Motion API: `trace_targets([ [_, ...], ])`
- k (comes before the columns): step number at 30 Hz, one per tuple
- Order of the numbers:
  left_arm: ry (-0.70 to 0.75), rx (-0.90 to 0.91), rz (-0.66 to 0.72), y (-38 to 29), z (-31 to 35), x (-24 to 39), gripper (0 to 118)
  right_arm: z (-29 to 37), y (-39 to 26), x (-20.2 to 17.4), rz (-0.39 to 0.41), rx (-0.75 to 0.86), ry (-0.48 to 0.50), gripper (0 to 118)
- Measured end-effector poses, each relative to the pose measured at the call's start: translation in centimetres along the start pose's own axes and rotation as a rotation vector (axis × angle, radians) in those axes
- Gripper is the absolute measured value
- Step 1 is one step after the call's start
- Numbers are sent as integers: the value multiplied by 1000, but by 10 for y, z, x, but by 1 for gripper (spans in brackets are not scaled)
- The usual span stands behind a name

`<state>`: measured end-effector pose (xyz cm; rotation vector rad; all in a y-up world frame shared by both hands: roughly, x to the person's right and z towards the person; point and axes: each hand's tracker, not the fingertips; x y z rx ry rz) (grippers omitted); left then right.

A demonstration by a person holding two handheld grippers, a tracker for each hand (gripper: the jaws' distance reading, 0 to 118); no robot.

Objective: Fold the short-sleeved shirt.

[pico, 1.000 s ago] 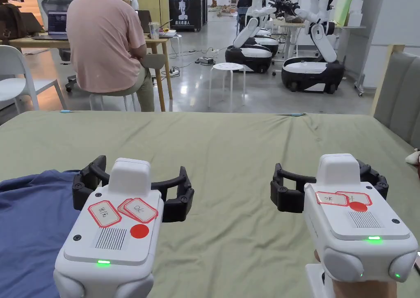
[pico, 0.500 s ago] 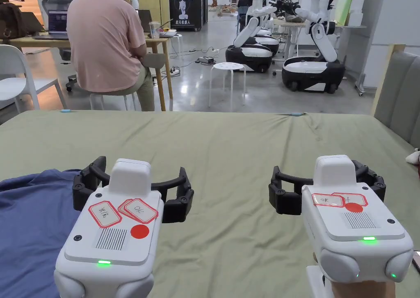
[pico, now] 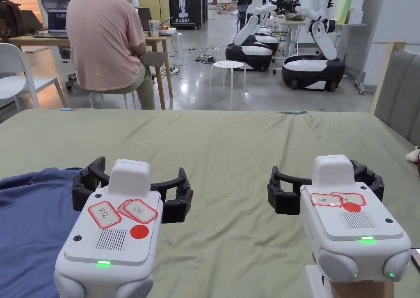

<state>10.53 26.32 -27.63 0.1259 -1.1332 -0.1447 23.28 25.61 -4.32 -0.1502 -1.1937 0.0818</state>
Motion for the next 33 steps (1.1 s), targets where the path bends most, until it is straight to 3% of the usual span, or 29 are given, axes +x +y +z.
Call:
trace_targets([
  [24, -8, -7, 19, -3, -3, 1, 118, -2, -7, 2, 19, -10, -6, 118],
  [27, -9, -7, 21, -4, -3, 1, 118, -4, -7, 6, -12, -22, 23, 118],
  [29, -6, -11, 17, -4, -4, 2, 114, -5, -8, 6, -10, -22, 13, 118],
  [30, -6, -14, 18, -4, -5, 2, 101, -5, -8, 6, 4, -22, -1, 111],
  [31, -9, -14, 20, -4, -5, 1, 81, -5, -8, 6, 10, -23, -5, 86],
  [32, -13, -10, 27, -4, -4, 1, 51, -3, -7, 8, 4, -19, 5, 48],
  [33, -18, -4, 32, -4, -4, 1, 8, -1, -6, 10, -15, -12, 14, 1],
])
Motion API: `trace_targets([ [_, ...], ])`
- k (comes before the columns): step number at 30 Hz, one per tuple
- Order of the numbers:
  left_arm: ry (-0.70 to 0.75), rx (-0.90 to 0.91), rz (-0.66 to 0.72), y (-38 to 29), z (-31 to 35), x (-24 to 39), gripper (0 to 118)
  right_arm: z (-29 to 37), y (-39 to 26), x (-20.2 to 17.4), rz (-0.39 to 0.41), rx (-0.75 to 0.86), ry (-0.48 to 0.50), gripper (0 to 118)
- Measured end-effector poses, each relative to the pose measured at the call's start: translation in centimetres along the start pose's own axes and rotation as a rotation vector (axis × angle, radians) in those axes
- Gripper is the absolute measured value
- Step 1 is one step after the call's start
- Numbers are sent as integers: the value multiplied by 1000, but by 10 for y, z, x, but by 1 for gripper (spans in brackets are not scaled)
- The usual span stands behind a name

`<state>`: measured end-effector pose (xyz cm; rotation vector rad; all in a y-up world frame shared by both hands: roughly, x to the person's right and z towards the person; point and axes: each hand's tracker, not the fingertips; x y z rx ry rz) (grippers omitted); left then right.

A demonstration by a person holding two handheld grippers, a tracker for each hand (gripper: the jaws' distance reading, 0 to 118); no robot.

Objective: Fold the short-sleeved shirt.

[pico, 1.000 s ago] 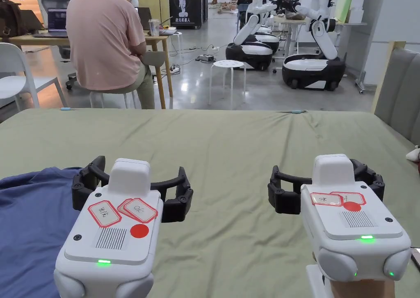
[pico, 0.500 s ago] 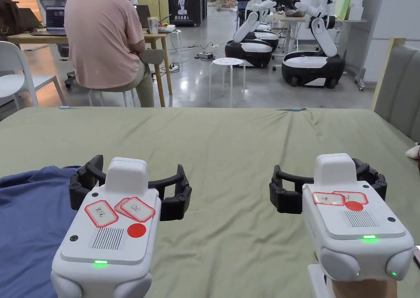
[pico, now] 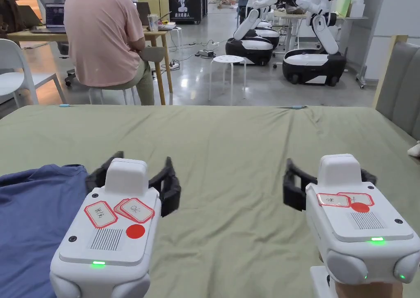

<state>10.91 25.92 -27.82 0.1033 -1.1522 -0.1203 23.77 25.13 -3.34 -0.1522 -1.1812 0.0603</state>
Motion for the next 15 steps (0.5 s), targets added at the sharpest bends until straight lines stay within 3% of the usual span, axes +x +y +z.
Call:
trace_targets([
  [1, 4, 5, 0, 0, 0, 0, 0, 0, 0, 0, 3, -1, -32, 0],
  [2, 19, 15, -1, 0, -1, 1, 0, 0, 0, -1, 29, 1, -86, 0],
  [5, 7, 15, 14, 1, 1, 1, 0, 3, 3, 3, 8, -12, -10, 0],
  [9, 13, 3, 10, -2, 2, -2, 0, 3, 4, -6, 42, -6, -28, 0],
  [12, 54, -9, 7, -3, 7, -18, 0, 1, 8, -29, 28, -20, 50, 0],
  [15, 144, -17, 11, -5, 21, -50, 0, -6, 12, -76, 50, -18, 166, 0],
])
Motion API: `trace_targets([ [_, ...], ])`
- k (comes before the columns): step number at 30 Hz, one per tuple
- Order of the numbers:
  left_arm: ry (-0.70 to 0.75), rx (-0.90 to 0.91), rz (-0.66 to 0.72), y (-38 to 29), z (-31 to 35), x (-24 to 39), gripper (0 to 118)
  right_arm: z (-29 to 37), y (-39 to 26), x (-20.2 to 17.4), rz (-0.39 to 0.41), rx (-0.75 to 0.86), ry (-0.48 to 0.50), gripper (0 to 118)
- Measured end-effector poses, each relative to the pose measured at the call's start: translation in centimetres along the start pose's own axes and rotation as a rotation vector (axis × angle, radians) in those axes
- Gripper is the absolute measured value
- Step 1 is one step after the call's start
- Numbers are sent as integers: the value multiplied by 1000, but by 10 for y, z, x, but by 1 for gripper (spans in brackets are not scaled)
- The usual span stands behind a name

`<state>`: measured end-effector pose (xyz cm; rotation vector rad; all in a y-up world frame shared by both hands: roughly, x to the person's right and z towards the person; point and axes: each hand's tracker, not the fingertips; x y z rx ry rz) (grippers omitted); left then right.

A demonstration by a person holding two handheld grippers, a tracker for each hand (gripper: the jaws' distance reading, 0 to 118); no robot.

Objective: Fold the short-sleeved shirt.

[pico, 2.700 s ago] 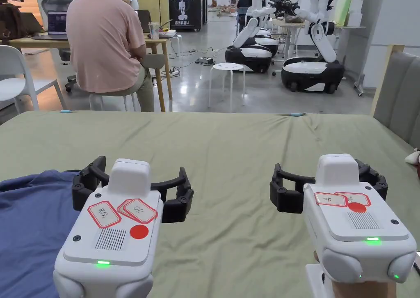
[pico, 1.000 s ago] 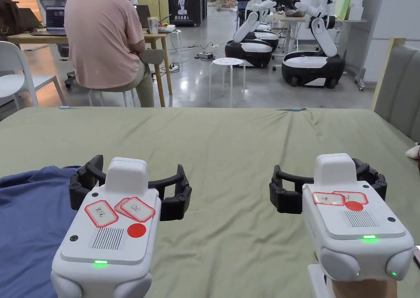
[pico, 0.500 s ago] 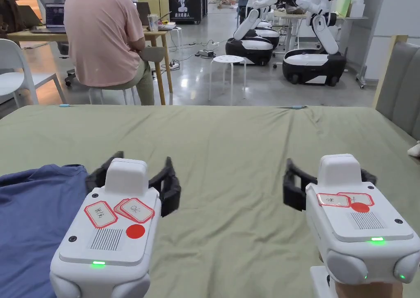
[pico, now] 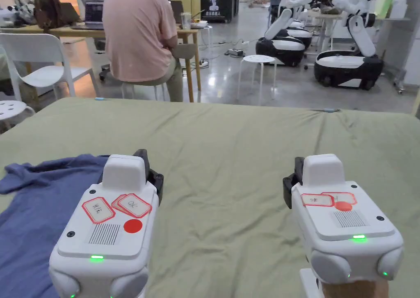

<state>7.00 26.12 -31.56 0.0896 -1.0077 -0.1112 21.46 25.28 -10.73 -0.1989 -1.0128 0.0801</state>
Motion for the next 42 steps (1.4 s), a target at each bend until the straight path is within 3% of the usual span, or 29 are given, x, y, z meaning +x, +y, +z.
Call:
trace_targets([
  [3, 106, -33, -1, -4, 14, -42, 0, -10, 4, -53, -6, 6, 161, 0],
  [8, 257, -103, -4, -20, 30, -96, 0, -18, 8, -114, 18, 2, 317, 0],
  [13, 210, -229, 8, -41, -1, -106, 0, -37, 10, -132, 8, -29, 351, 0],
  [20, -38, -502, 51, -106, -162, -122, 0, -82, -3, -140, 19, -108, 368, 0],
  [28, -12, -749, 211, -175, -347, -156, 0, -149, -23, -152, 36, -183, 362, 0],
  [29, 10, -756, 201, -181, -364, -157, 16, -158, -25, -153, 36, -190, 360, 0],
  [30, 16, -773, 206, -187, -381, -159, 67, -166, -26, -152, 38, -196, 357, 0],
  [31, 13, -823, 234, -197, -397, -160, 105, -175, -28, -153, 36, -200, 355, 0],
  [32, -17, -878, 262, -206, -407, -161, 118, -182, -30, -153, 32, -206, 354, 0],
  [34, -69, -905, 331, -225, -424, -161, 93, -194, -35, -151, 24, -220, 349, 0],
  [35, -44, -971, 330, -235, -431, -160, 86, -198, -37, -150, 23, -226, 343, 0],
  [36, -4, -997, 244, -239, -428, -158, 84, -201, -39, -149, 22, -231, 340, 0],
  [38, -49, -978, 234, -229, -431, -157, 74, -200, -43, -144, 21, -239, 339, 0],
  [40, -47, -960, 257, -216, -423, -164, 2, -199, -45, -138, 22, -243, 335, 0],
  [42, -22, -931, 350, -212, -416, -172, 3, -194, -46, -130, 14, -245, 330, 0],
])
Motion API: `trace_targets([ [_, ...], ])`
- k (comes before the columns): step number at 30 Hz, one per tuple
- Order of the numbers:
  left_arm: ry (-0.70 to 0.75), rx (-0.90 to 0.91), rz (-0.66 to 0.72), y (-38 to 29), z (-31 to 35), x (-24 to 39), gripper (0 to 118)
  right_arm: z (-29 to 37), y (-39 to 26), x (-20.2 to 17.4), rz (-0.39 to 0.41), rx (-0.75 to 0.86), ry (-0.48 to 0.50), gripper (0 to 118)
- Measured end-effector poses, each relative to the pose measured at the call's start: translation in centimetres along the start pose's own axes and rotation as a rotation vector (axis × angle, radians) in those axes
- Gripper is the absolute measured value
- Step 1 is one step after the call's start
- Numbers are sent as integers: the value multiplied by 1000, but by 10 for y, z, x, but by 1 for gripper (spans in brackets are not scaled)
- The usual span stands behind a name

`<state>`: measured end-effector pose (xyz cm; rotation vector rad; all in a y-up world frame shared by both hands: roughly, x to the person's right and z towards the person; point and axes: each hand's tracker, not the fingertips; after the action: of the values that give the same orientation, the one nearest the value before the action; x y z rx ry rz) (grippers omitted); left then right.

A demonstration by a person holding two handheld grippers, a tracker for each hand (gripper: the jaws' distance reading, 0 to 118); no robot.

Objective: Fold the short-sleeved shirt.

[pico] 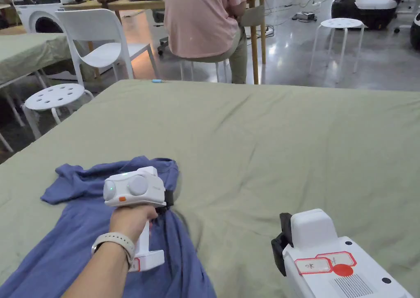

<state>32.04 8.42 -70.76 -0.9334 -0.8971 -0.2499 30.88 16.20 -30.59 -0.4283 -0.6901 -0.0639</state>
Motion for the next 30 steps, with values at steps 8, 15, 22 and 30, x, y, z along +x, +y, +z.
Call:
trace_targets([
  [8, -310, 214, -137, 0, 118, 119, 3, 77, -1, 56, -16, 28, -150, 0],
  [15, -724, 264, -361, -61, 211, 327, 3, 164, -13, 128, -72, 54, -354, 0],
  [22, -814, 29, -533, -168, 164, 459, 3, 215, -42, 189, -127, 30, -489, 0],
  [30, -617, -105, -502, -251, 59, 472, 20, 225, -77, 227, -156, -24, -555, 0],
])
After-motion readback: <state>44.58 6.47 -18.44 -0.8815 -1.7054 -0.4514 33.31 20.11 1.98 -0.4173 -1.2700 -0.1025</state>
